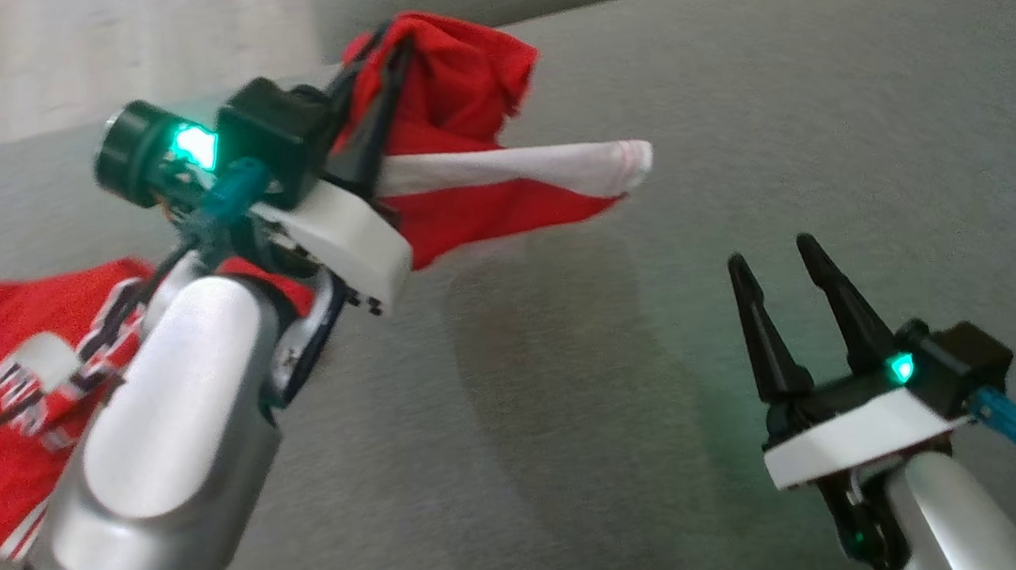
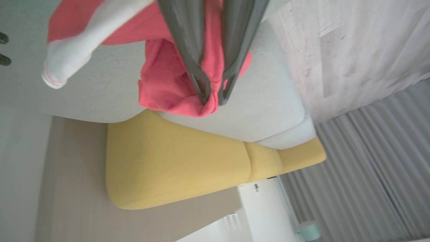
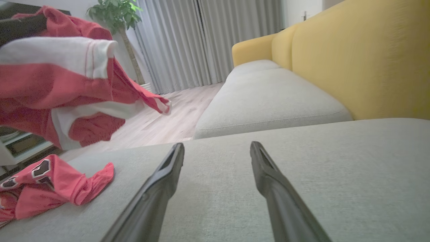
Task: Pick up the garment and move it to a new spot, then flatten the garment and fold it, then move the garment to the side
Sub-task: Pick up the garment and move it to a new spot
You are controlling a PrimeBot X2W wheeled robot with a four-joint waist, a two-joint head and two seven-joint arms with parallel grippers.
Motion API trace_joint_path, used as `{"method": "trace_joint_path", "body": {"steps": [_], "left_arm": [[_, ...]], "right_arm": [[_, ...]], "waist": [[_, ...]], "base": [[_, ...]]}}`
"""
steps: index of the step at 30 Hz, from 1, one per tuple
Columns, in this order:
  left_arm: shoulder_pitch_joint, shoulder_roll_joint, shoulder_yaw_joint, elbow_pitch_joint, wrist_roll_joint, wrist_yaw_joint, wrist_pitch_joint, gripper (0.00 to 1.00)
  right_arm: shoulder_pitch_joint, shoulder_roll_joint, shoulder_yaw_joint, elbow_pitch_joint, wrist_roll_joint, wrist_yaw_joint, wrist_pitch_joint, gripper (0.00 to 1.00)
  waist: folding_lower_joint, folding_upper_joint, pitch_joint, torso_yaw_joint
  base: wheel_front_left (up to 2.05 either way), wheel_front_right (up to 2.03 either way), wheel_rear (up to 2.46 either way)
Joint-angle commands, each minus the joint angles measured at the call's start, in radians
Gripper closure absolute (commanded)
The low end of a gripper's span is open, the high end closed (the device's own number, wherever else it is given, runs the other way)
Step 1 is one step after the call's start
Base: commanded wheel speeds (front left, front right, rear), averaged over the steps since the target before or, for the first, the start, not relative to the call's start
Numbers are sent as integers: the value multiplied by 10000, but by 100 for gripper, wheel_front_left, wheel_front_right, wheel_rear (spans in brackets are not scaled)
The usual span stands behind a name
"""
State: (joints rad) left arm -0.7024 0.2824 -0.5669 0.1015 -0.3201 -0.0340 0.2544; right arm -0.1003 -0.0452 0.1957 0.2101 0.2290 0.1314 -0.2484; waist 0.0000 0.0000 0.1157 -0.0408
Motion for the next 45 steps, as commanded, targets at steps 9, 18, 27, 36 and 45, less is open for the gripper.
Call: {"method": "trace_joint_path", "body": {"steps": [9, 18, 27, 36, 45], "left_arm": [[-1105, -365, -107, 898, 311, 138, -194, 100], [-1535, -968, -229, 3139, 497, 291, -1716, 0], [-769, -583, 303, 3449, 177, 593, -3362, 0], [2127, -16, 805, 2207, -468, 1136, -4686, 0], [4392, -397, 1096, 1501, -746, 1887, -5108, 0]], "right_arm": [[-985, -50, 589, -864, 543, -7, -134, 0], [-897, -50, 140, -1079, 517, -7, -134, 0], [-587, -50, -619, -1028, -125, -7, -134, 0], [123, -50, -970, -764, -701, -7, -134, 0], [569, -50, -894, -484, -784, -7, -134, 0]], "waist": [[0, 0, 972, -2652], [0, 0, 1024, -2792], [0, 0, 471, -1066], [0, 0, -378, 591], [0, 0, -747, 912]], "base": [[0, 0, 0], [0, 0, 0], [0, 0, 0], [0, 0, 0], [0, 0, 0]]}}
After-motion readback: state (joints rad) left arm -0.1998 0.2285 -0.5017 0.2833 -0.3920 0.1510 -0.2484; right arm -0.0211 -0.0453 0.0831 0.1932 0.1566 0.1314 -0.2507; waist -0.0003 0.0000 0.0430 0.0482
